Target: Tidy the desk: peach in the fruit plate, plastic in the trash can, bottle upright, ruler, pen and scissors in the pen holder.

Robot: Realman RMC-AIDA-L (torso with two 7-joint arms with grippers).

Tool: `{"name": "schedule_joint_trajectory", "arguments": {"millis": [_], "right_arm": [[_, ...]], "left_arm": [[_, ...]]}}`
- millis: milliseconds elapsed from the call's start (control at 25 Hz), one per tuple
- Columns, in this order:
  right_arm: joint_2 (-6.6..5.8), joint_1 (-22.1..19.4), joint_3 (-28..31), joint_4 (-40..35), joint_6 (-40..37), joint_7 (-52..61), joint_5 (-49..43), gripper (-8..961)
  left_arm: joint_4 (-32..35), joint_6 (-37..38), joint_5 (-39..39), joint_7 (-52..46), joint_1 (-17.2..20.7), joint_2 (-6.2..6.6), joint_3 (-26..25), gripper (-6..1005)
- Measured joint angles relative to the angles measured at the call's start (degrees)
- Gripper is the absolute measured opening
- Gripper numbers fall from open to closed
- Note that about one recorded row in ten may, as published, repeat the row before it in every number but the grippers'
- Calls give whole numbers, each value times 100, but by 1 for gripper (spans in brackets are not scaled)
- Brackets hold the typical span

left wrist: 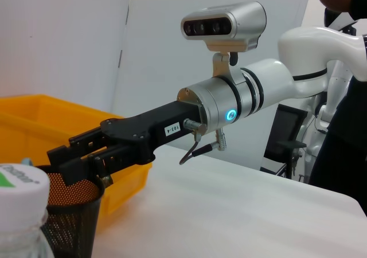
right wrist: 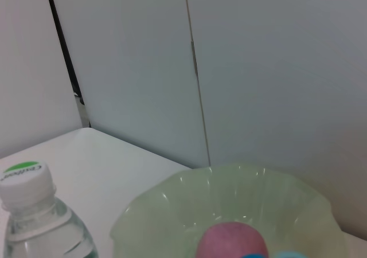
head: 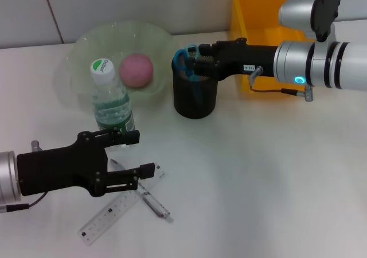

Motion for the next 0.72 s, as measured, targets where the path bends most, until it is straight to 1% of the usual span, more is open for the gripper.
{"name": "schedule_joint_trajectory", "arguments": {"millis": [160, 320, 400, 440, 480, 520, 600, 640, 680, 720], "right_arm": [[0, -27, 2, -41, -73, 44, 16, 413], [-8, -127, 52, -246, -324, 185, 24, 486], [-15, -234, 61, -428, -450, 336, 41, 535], [-16, -390, 76, -662, -591, 475, 83, 559], [-16, -390, 76, -662, -591, 475, 83, 584], [-17, -479, 89, -761, -695, 504, 139, 608], [-16, -635, 120, -904, -920, 521, 276, 616], [-20, -790, 183, -1022, -1131, 531, 424, 645], [-20, -790, 183, -1022, -1131, 531, 424, 675], [-21, -876, 226, -1093, -1272, 542, 467, 704]], "left_arm": [[0, 16, 0, 0, 0, 12, -11, 786], [0, 20, 0, 0, 0, 14, -13, 786], [0, 20, 0, 1, 4, 18, -14, 786], [0, 21, 0, 1, 9, 21, -14, 786], [0, 21, 0, 1, 9, 21, -14, 786], [0, 20, 0, 1, 12, 21, -16, 786], [0, 20, 1, 0, 21, 27, -22, 786], [0, 20, 0, 1, 24, 30, -23, 786], [0, 20, 0, 1, 24, 30, -23, 786], [0, 20, 0, 1, 24, 30, -23, 786]]}}
